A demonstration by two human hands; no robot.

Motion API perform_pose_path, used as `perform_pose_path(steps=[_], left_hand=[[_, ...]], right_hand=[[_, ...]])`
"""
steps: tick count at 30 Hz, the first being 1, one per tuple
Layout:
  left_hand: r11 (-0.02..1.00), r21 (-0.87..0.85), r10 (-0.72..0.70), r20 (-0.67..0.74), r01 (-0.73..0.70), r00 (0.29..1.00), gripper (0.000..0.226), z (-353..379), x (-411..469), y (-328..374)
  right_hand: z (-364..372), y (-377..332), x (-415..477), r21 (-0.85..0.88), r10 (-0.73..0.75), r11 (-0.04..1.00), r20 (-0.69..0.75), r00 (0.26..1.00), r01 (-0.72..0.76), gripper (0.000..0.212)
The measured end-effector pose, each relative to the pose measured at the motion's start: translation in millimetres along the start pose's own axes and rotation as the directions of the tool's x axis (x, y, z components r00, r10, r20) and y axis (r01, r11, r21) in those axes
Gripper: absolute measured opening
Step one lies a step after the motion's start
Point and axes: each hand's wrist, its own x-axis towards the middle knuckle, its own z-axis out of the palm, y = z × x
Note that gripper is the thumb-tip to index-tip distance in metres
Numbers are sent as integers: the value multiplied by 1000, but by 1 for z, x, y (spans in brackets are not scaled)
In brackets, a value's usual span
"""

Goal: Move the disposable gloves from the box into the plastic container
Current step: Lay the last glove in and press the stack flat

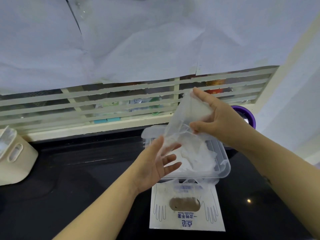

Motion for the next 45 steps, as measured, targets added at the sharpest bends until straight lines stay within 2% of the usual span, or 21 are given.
perform_pose_path(steps=[2, 3, 4, 6, 9, 12, 14, 17, 19, 21, 23, 26, 28, 32, 34, 36, 38, 40, 45], left_hand=[[999, 32, -26, 50, 24, 998, 87, 1, 1, 1], [994, 105, -27, 63, 20, 998, 86, 3, 1, 1], [987, 160, -20, 60, 10, 998, 75, 7, 2, 1], [986, 165, 4, 71, -15, 998, 54, 15, 2, 3], [991, 132, -14, 127, -3, 992, 61, 14, 1, 5], [979, 204, -45, 93, 25, 995, 41, 6, -5, 3], [987, 146, -82, 59, 72, 995, 33, 1, -8, 0], [987, 2, -162, 98, 163, 982, 30, -8, -16, -3], [976, 77, -209, 56, 205, 976, 31, -15, -19, -3], [953, 198, -223, -51, 229, 973, 33, -22, -18, -4], [962, 165, -194, -140, 216, 971, 33, -23, -14, 0], [984, -20, -177, -215, 176, 961, 48, -24, -3, 8], [981, -62, -192, -217, 183, 957, 66, -31, 7, 12], [983, -31, -181, 18, 181, 983, 103, -34, 16, 16], [988, -70, -130, 128, 140, 983, 109, -27, 16, 17], [986, -134, -70, 181, 95, 981, 111, -21, 12, 17], [973, -219, -29, 219, 78, 975, 105, -23, 9, 15], [962, -265, -14, 218, 73, 976, 88, -26, 7, 15], [981, -189, 64, 86, -46, 994, 42, -28, -1, 29]], right_hand=[[4, -1, -1, -3, 6, 1000, 11, 1000, -6, 88], [6, -1, -1, -9, 6, 1000, 13, 1000, -6, 88], [8, -2, -1, -14, 2, 1000, 11, 1000, -1, 88], [11, -1, -1, -19, -9, 1000, 3, 1000, 9, 87], [8, 1, 0, 22, -7, 1000, -44, 999, 8, 87], [0, 4, 2, 61, 13, 998, -112, 994, -6, 87], [-2, 5, 2, 25, 27, 999, -115, 993, -24, 86], [-2, 6, 0, -2, 31, 1000, -93, 995, -31, 87], [-3, 3, -1, 14, 33, 999, -69, 997, -32, 87], [-4, -1, 1, 39, 30, 999, -40, 999, -29, 87], [-4, -9, 2, 94, 15, 995, 5, 1000, -16, 86], [-2, -20, 2, 211, 0, 977, 144, 990, -30, 83], [-1, -25, 2, 268, -26, 962, 255, 967, -45, 78], [0, -32, 3, 392, -136, 918, 471, 872, -69, 75], [-3, -31, 3, 456, -182, 884, 535, 825, -100, 75], [-7, -26, 4, 496, -208, 860, 555, 805, -120, 76], [-11, -18, 4, 529, -201, 834, 557, 806, -157, 76], [-14, -11, 4, 520, -140, 833, 532, 835, -191, 74], [-17, 6, 6, 429, -6, 874, 481, 877, -229, 71]])
